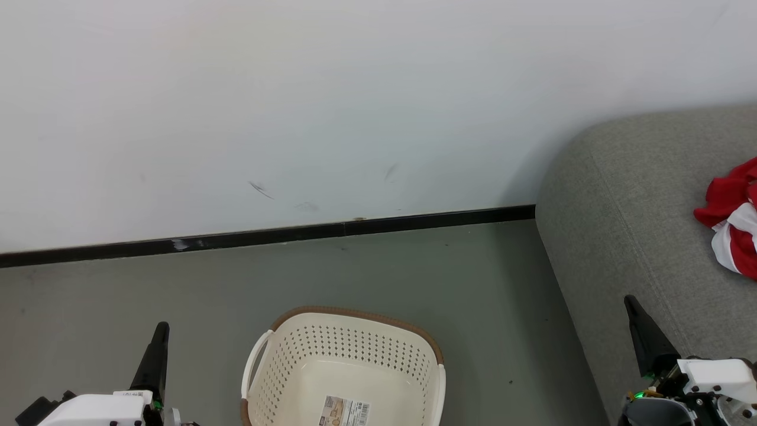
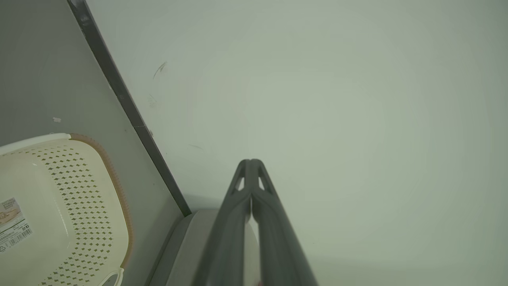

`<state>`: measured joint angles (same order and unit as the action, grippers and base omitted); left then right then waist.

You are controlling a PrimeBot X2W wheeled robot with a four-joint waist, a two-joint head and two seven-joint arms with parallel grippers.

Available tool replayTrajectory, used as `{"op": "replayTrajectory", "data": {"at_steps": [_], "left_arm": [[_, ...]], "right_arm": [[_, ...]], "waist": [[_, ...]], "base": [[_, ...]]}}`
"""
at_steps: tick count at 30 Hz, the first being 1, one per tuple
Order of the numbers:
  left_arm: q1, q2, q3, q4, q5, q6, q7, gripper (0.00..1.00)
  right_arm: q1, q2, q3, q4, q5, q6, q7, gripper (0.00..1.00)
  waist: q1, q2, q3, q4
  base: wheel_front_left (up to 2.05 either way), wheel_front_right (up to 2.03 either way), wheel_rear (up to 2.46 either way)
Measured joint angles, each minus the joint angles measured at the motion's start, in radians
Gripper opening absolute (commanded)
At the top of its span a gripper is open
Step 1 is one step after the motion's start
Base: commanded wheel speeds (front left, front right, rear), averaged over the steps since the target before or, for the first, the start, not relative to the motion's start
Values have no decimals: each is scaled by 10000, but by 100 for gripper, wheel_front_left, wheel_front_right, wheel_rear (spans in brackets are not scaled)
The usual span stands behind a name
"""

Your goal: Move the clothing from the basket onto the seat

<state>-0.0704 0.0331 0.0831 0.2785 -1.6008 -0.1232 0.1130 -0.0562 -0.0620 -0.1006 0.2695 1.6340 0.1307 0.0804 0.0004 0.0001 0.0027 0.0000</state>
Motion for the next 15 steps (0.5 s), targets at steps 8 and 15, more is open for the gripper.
{"op": "replayTrajectory", "data": {"at_steps": [8, 15], "left_arm": [[0, 0, 0, -4, 0, 0, 0, 0], [0, 0, 0, -8, 0, 0, 0, 0]], "right_arm": [[-1, 6, -10, 0, 0, 0, 0, 0], [-1, 10, -15, 0, 0, 0, 2, 0]], "waist": [[0, 0, 0, 0], [0, 0, 1, 0]], "base": [[0, 0, 0], [0, 0, 0]]}}
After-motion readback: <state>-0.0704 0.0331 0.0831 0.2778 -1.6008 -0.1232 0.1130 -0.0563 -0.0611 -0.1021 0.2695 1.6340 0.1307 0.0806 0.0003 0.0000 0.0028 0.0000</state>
